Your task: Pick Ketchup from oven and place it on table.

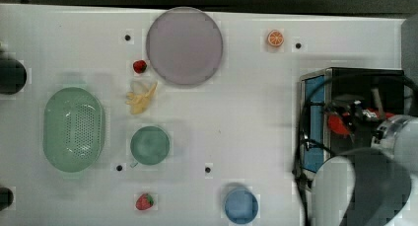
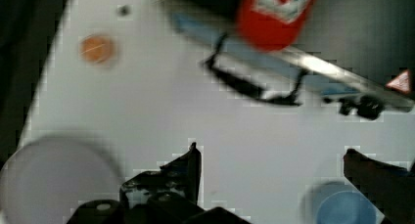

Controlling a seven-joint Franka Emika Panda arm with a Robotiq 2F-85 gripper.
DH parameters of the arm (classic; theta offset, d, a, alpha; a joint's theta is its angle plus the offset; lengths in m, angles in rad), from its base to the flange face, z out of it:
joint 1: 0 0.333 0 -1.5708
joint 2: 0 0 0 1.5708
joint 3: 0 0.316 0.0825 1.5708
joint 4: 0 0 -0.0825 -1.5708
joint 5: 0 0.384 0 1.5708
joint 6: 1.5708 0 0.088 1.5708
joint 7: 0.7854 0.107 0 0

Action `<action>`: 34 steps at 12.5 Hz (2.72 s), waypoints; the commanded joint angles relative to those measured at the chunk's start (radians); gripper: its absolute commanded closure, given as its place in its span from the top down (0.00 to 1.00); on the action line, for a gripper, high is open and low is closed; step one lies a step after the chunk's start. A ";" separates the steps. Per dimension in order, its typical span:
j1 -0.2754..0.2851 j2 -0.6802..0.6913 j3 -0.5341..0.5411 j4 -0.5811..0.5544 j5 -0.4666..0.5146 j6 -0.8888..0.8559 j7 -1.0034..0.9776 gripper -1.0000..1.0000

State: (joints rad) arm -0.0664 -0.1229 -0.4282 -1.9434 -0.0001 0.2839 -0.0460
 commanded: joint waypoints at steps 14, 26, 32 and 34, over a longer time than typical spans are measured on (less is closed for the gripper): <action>-0.076 0.429 -0.155 0.086 0.241 0.314 0.015 1.00; -0.074 0.471 -0.153 0.122 0.251 0.318 0.015 0.64; 0.023 0.370 -0.147 0.286 0.145 0.130 -0.058 0.64; 0.076 0.313 -0.122 0.327 0.128 0.002 -0.064 0.64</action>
State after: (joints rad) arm -0.0558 0.2534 -0.5698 -1.6699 0.1292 0.3352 -0.0836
